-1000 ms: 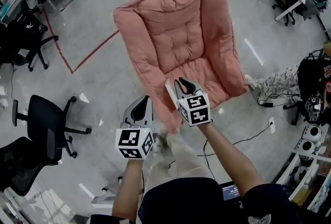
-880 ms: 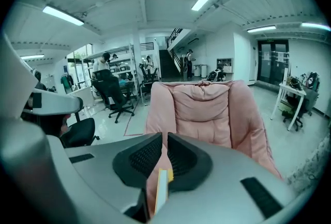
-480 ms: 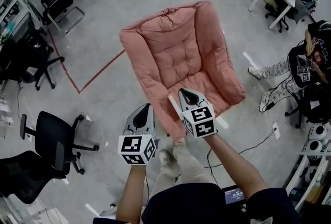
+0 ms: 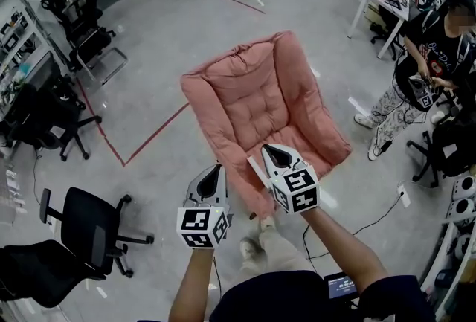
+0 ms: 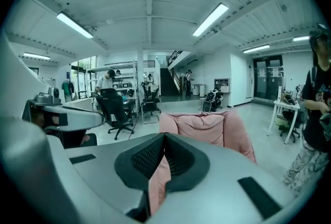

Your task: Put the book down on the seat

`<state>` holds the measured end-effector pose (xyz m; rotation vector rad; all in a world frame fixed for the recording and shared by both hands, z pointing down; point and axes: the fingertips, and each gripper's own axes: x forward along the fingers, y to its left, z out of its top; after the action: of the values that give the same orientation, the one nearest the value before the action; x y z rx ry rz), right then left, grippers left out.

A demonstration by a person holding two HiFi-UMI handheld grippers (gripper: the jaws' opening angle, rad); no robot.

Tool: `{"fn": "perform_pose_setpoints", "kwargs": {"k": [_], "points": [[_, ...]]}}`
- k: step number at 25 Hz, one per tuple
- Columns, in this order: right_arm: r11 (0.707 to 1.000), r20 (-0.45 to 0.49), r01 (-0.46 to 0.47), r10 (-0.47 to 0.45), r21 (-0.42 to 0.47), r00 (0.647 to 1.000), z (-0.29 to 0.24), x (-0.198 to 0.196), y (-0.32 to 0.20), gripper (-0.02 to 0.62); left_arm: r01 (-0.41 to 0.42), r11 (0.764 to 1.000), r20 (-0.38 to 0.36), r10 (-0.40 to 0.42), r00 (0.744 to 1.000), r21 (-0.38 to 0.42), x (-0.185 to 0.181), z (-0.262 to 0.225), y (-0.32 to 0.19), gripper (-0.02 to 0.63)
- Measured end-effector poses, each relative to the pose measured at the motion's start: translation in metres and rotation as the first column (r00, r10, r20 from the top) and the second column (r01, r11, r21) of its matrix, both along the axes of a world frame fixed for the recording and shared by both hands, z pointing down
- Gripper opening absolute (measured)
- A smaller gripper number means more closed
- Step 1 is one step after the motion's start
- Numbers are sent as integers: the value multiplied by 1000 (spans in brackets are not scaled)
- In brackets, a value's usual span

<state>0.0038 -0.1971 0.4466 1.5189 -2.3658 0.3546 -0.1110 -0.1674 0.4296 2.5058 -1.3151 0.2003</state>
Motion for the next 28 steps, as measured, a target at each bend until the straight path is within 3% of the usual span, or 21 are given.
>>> {"fn": "perform_pose_setpoints", "kwargs": {"k": [11, 28], "points": [[997, 59, -24, 19, 75, 998, -38, 4, 25, 20, -43, 997, 8, 43, 999, 67, 6, -23, 25, 5], [981, 133, 23, -49, 195, 990, -100, 27, 74, 20, 2, 990, 9, -4, 1000, 141, 36, -65, 64, 5]]}}
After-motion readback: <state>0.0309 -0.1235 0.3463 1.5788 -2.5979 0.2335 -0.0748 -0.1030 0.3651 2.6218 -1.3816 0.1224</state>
